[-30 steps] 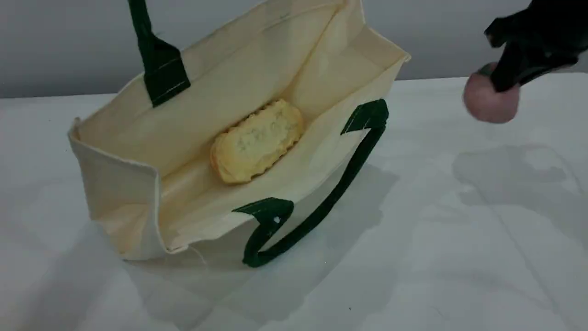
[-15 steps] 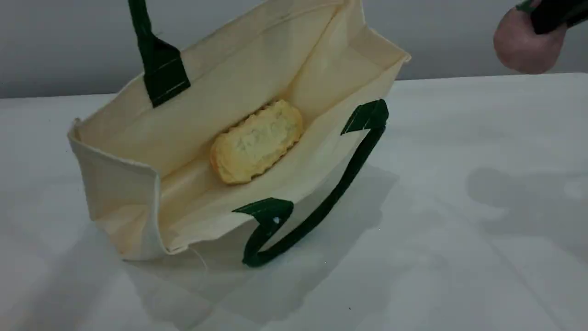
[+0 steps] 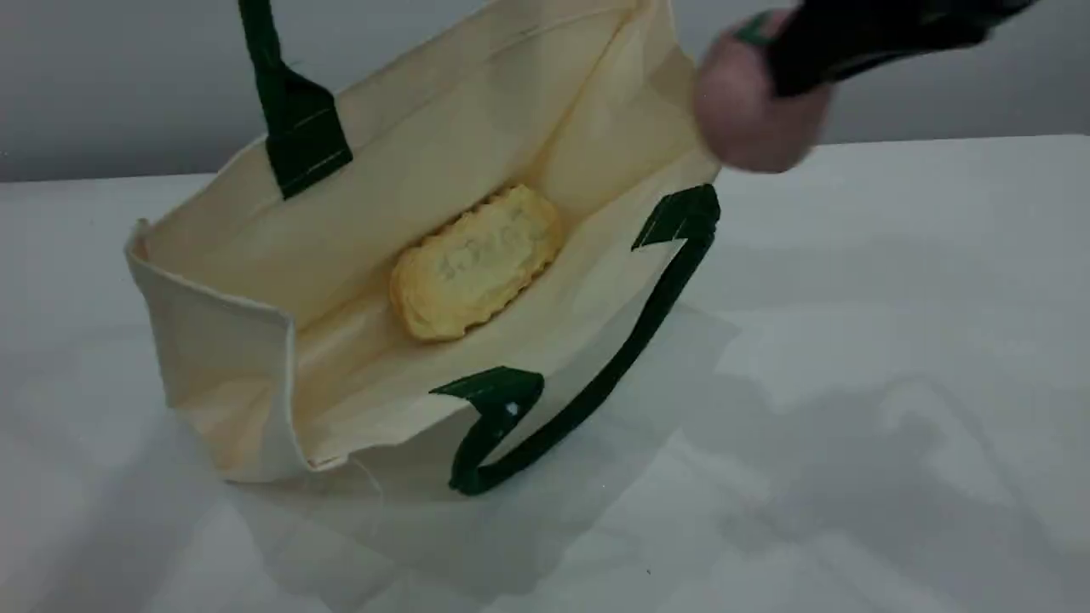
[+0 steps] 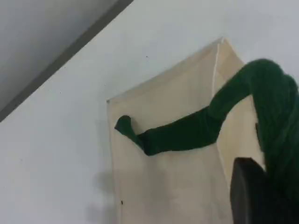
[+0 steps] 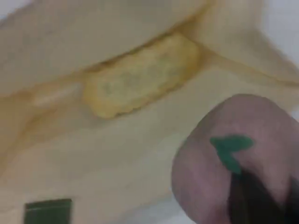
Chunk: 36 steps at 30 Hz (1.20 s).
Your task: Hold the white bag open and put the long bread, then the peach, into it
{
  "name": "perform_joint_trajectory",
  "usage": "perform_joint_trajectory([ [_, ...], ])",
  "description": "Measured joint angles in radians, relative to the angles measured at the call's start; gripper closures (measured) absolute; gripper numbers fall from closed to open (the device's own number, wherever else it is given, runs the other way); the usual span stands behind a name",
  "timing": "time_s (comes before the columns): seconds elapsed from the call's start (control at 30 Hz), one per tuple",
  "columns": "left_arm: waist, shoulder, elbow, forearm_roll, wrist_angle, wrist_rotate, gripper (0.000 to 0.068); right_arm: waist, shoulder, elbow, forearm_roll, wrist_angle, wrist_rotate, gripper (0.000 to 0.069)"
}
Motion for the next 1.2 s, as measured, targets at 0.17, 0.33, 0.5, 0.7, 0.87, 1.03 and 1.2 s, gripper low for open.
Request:
perform_joint_trajectory([
  [0.17, 0.000, 0.000, 0.000, -0.002, 0.000, 0.000, 0.0610, 0.090, 0.074, -0.001, 0.017, -0.073, 0.000, 0.0651],
  [0.33, 0.000, 0.001, 0.000, -0.002, 0.000, 0.000, 0.0610, 0.139, 0.150, -0.003, 0.065, -0.153, 0.000, 0.0651],
  [0.5, 0.000, 0.001, 0.000, -0.002, 0.000, 0.000, 0.0610, 0.184, 0.213, -0.010, 0.074, -0.254, 0.000, 0.0651],
  [0.7, 0.000, 0.001, 0.000, -0.002, 0.000, 0.000, 0.0610, 0.207, 0.312, -0.093, 0.073, -0.264, 0.000, 0.0651],
  [0.87, 0.000, 0.001, 0.000, -0.002, 0.000, 0.000, 0.0610, 0.207, 0.391, -0.145, 0.079, -0.268, 0.000, 0.0651],
  [1.03, 0.000, 0.001, 0.000, 0.002, 0.001, 0.000, 0.0610, 0.207, 0.452, -0.201, 0.124, -0.259, 0.001, 0.0614],
  [1.2, 0.000, 0.001, 0.000, 0.002, 0.001, 0.000, 0.0610, 0.206, 0.457, -0.246, 0.124, -0.196, 0.001, 0.0423],
])
